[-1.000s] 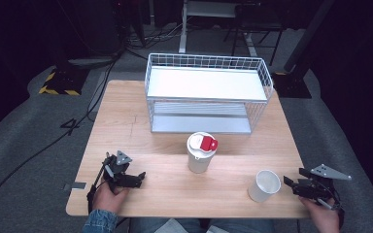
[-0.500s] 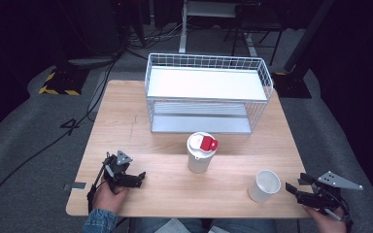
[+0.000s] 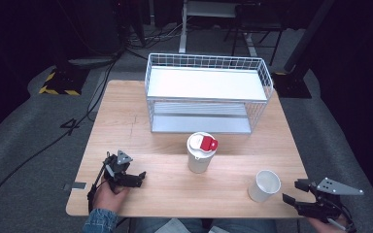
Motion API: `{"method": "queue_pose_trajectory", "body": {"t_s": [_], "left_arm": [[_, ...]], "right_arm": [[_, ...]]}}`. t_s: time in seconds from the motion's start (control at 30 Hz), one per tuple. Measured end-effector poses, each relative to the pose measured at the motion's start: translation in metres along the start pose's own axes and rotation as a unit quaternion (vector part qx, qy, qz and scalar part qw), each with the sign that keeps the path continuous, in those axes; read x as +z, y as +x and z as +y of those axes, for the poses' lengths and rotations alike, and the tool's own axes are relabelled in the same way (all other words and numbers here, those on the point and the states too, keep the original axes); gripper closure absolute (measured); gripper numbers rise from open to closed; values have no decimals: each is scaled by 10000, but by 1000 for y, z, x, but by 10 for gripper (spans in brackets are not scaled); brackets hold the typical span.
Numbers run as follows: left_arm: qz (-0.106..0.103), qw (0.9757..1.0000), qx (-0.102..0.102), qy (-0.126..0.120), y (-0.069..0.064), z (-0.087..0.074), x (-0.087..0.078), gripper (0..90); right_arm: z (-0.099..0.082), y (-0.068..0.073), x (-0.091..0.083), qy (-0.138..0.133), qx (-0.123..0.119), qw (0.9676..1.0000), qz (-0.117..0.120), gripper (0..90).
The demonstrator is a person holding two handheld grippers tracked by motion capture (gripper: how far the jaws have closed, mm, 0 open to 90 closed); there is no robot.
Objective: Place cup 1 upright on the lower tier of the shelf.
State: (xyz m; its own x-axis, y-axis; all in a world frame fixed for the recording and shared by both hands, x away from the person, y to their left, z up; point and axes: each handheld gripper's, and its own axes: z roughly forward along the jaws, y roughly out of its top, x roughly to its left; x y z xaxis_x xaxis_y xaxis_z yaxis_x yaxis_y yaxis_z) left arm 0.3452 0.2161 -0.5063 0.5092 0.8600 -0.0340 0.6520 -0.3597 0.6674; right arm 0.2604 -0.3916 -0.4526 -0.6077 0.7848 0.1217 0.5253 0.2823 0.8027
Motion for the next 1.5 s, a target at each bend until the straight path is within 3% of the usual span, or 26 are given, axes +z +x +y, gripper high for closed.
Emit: {"method": "queue_pose_trajectory", "body": {"t_s": [0.17, 0.57, 0.93, 1.27, 1.5], "left_arm": [[5, 10000, -6, 0, 0, 0, 0, 4], [-1, 10000, 0, 0, 0, 0, 0, 4], [5, 10000, -6, -2, 0, 0, 0, 4], [0, 10000, 1, 1, 0, 0, 0, 4], [-1, 10000, -1, 0, 0, 0, 0, 4]], "right_arm": [[3, 14, 3, 147, -274, 9994, 128, 213], [1, 30, 33, 263, -442, 9977, 434, 167], [-2, 33, 57, 306, -520, 9975, 365, 152], [2, 40, 70, 235, -638, 9972, 310, 158], [2, 38, 74, 222, -587, 9977, 249, 174]]}}
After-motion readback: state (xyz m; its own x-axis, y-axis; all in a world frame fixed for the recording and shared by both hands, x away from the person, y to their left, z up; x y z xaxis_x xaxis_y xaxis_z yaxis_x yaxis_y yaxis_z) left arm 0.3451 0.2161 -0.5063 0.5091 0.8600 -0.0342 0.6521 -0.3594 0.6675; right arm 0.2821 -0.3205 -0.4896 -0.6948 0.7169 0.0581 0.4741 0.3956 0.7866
